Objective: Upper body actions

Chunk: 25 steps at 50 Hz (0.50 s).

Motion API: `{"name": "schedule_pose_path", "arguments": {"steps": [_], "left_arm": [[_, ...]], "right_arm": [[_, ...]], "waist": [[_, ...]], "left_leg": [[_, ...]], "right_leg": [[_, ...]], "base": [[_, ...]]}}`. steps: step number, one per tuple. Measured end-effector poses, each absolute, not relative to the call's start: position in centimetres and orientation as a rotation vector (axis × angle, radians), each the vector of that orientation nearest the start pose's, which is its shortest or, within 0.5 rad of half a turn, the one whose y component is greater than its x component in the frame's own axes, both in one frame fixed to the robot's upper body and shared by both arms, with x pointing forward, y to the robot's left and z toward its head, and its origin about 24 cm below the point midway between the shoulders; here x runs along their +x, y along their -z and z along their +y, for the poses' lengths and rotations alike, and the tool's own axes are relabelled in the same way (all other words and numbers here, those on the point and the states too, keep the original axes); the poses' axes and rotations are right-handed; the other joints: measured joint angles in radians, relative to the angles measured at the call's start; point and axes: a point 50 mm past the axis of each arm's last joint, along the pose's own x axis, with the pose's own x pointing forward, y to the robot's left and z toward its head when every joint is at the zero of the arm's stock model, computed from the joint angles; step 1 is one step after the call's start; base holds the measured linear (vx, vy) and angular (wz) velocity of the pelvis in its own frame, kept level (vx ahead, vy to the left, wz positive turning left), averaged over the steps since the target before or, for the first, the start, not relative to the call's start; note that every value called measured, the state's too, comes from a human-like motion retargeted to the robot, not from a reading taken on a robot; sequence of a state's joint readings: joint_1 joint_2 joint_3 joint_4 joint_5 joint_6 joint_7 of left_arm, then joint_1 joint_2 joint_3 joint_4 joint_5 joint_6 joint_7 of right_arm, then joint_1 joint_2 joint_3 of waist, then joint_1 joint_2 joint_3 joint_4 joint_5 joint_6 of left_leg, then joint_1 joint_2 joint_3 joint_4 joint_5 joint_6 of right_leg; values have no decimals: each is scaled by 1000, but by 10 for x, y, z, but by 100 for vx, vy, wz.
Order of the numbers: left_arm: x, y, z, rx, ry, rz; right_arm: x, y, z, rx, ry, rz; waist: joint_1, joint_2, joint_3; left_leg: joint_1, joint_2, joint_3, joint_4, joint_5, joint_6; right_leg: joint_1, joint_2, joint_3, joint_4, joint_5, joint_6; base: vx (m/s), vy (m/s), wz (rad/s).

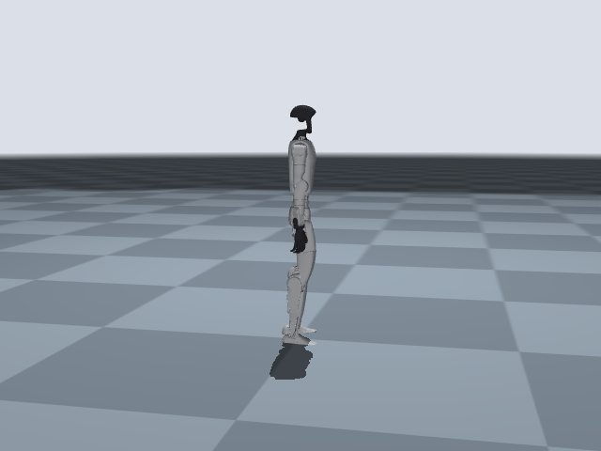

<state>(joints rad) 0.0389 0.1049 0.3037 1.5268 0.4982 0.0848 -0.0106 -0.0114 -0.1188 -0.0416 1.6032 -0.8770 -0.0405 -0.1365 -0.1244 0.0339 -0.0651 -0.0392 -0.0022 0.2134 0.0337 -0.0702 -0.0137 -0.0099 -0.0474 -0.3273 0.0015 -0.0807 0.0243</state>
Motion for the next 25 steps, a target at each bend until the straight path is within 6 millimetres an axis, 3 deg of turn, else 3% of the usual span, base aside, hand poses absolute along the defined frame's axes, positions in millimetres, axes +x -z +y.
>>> {"name": "schedule_pose_path", "arguments": {"steps": [18, 25], "left_arm": [[-7, 179, 200, 241, 42, 1658], [-8, 179, 195, 170, 16, 1665]], "right_arm": [[14, 178, -199, -804, -490, 1442], [14, 178, -199, -802, -497, 1444]], "waist": [[-2, -1, 2], [-1, -2, 1]], "left_leg": [[0, 1, -1, 0, 1, 0], [0, 1, 0, 0, 1, 1]], "right_leg": [[0, 1, 0, 1, 1, 0], [-1, 1, 1, 1, 1, 0]], "base": [[0, 0, 0], [0, 0, 0]]}}
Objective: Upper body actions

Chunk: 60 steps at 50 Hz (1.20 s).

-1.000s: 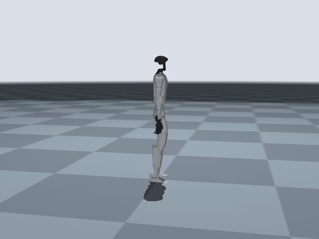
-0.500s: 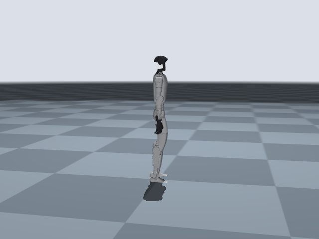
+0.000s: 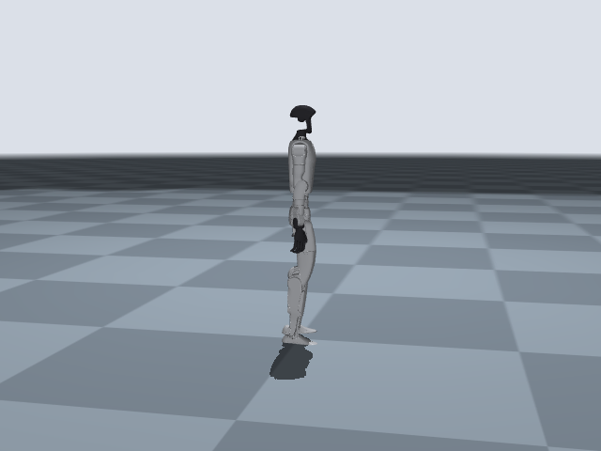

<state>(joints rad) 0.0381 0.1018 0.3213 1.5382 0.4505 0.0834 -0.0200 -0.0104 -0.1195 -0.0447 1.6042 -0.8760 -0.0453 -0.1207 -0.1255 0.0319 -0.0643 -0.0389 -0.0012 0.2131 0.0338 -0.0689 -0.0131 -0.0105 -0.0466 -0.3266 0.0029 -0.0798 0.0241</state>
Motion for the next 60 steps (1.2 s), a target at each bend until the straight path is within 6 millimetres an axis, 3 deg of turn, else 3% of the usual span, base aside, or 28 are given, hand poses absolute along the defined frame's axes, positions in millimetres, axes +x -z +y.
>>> {"name": "schedule_pose_path", "arguments": {"steps": [60], "left_arm": [[-10, 179, 194, 124, 2, 1670]], "right_arm": [[12, 178, -198, -787, -527, 1466]], "waist": [[-5, -6, 0]], "left_leg": [[0, -6, -3, 0, 0, 2]], "right_leg": [[5, 7, -3, -6, -2, -10]], "base": [[0, 0, 0]]}}
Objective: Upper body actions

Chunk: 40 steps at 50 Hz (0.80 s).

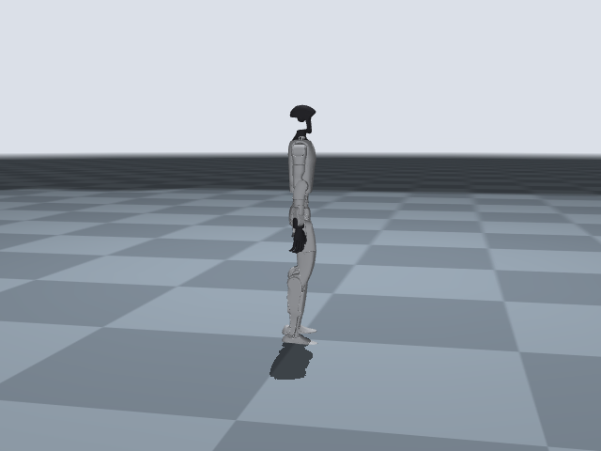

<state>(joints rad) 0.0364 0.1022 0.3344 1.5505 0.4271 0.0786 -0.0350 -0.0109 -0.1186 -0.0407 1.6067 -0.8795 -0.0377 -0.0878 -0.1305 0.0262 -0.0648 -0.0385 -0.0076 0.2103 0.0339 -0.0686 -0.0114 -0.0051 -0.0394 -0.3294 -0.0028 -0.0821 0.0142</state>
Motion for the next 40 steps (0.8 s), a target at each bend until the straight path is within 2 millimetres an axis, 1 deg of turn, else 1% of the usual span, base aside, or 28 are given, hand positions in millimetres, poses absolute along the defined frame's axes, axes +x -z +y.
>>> {"name": "schedule_pose_path", "arguments": {"steps": [40], "left_arm": [[-9, 179, 194, 111, -1, 1666]], "right_arm": [[11, 178, -198, -795, -545, 1470]], "waist": [[-1, -1, -2]], "left_leg": [[1, -2, -1, 0, -2, 0]], "right_leg": [[2, 2, -1, -2, -2, -2]], "base": [[0, 0, 0]]}}
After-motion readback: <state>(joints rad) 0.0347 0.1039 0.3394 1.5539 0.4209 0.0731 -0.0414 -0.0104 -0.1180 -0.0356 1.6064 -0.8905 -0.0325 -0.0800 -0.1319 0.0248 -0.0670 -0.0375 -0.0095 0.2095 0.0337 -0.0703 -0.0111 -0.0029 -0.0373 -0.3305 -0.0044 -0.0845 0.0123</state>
